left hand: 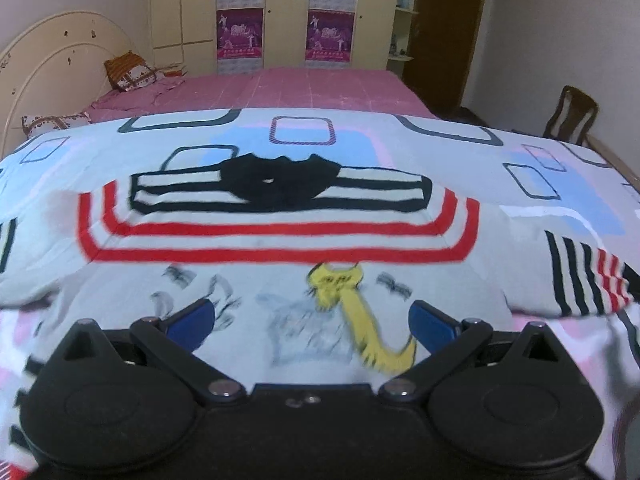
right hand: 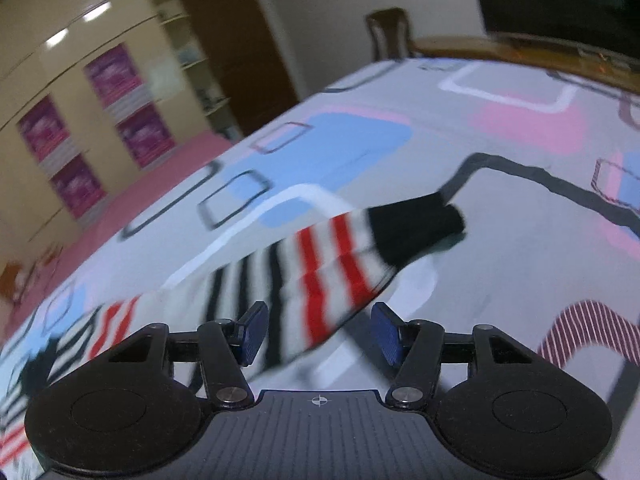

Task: Fold small clothes
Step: 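Grasp the black cuff of the nearest striped sleeve with the right gripper, then carry the sleeve across the sweater body toward the left gripper and release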

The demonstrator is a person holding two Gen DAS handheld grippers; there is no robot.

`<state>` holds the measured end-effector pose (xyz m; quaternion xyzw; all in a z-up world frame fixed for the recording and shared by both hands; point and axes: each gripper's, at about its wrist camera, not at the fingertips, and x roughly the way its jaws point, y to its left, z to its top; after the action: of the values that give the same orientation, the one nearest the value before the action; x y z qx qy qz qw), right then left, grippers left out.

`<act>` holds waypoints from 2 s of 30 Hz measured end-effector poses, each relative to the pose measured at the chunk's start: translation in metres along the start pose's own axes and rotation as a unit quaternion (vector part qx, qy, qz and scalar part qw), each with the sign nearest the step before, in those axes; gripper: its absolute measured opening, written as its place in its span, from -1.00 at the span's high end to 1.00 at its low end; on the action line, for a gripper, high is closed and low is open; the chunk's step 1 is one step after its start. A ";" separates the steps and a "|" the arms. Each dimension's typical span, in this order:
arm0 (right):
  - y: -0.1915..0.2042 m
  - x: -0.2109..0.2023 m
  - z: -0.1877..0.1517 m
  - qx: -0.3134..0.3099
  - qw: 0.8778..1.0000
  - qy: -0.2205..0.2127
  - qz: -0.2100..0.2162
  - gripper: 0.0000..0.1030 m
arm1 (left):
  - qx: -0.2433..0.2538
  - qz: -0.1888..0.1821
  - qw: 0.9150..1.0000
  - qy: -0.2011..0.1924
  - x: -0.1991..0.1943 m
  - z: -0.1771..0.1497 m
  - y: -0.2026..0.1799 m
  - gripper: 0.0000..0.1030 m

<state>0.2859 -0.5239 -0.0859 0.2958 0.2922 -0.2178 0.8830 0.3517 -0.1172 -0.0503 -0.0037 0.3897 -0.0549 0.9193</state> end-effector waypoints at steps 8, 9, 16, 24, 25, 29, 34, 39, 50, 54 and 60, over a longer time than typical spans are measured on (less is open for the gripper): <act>-0.051 0.050 0.015 0.086 0.996 0.023 0.000 0.30 | 0.012 0.011 1.000 0.019 0.034 0.013 -0.032 -1.00; -0.052 0.050 0.014 0.087 0.996 0.016 0.002 0.30 | 0.013 0.016 1.000 0.022 0.036 0.013 -0.033 -1.00; -0.051 0.052 0.017 0.092 0.996 -0.003 -0.010 0.70 | -0.011 0.018 0.999 0.035 0.039 0.016 -0.004 -1.00; 0.039 0.026 0.017 -0.053 0.998 -0.036 0.022 0.86 | 0.016 0.042 0.998 0.032 0.036 0.012 0.053 -1.00; 0.058 0.020 0.013 -0.073 0.996 -0.037 0.039 0.86 | 0.008 0.038 0.999 0.034 0.036 0.011 0.065 -1.00; 0.142 0.003 -0.021 -0.143 0.982 -0.015 0.122 0.86 | -0.031 0.024 0.999 0.033 0.029 0.010 0.112 -1.00; 0.253 -0.015 -0.108 -0.261 0.942 0.030 0.207 0.87 | -0.069 0.028 0.997 0.022 0.017 0.007 0.166 -0.99; 0.322 -0.021 -0.191 -0.339 0.906 0.079 0.242 0.87 | -0.091 0.027 0.995 0.012 0.007 0.006 0.201 -0.98; 0.313 -0.042 -0.232 -0.376 0.891 0.076 0.244 -0.40 | -0.085 -0.063 0.994 0.000 0.024 0.017 0.183 -0.99; 0.261 -0.045 -0.204 -0.339 0.909 0.105 0.217 0.35 | -0.052 -0.088 0.995 0.015 0.046 0.018 0.149 -0.98; 0.193 -0.062 -0.168 -0.298 0.939 0.094 0.141 0.35 | -0.042 -0.113 0.993 0.012 0.078 0.024 0.126 -0.85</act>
<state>0.2827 -0.2607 -0.0794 0.0760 0.3804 0.0348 0.9210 0.4350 -0.0006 -0.0960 -0.0862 0.3995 -0.1423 0.9015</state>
